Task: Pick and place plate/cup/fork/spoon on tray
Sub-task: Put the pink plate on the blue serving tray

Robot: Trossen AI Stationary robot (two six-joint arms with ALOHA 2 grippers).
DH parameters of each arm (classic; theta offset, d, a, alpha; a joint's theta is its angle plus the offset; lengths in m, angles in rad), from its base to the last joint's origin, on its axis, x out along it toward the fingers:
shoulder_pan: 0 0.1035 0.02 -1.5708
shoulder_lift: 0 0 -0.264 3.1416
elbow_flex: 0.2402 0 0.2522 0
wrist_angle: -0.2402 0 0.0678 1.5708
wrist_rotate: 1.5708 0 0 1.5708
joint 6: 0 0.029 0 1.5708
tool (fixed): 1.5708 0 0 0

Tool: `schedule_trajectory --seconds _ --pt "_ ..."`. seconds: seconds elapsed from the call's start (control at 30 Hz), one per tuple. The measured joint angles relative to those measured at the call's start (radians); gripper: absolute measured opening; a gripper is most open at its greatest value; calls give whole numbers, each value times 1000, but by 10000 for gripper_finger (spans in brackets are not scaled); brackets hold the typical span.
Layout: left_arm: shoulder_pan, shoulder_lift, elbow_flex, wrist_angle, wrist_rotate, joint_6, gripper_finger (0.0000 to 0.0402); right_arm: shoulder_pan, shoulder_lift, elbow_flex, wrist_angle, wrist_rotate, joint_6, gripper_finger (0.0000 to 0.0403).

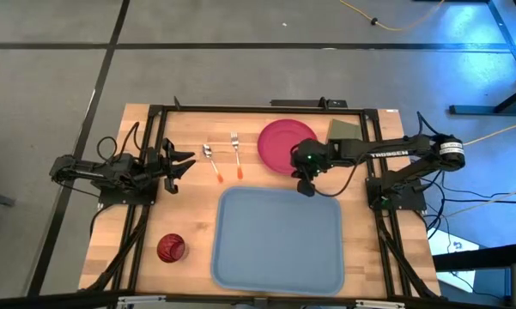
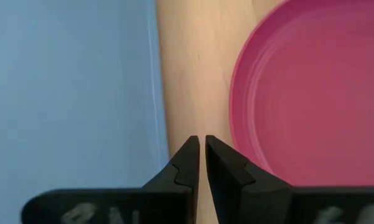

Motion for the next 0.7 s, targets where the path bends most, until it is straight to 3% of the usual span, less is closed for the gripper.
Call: schedule_trajectory --seconds 0.37,0.7 --pt "0 0 0 0 0 0 115 11 0 0 51 30 36 41" --pt "0 0 0 0 0 0 115 1 74 0 41 70 99 114"
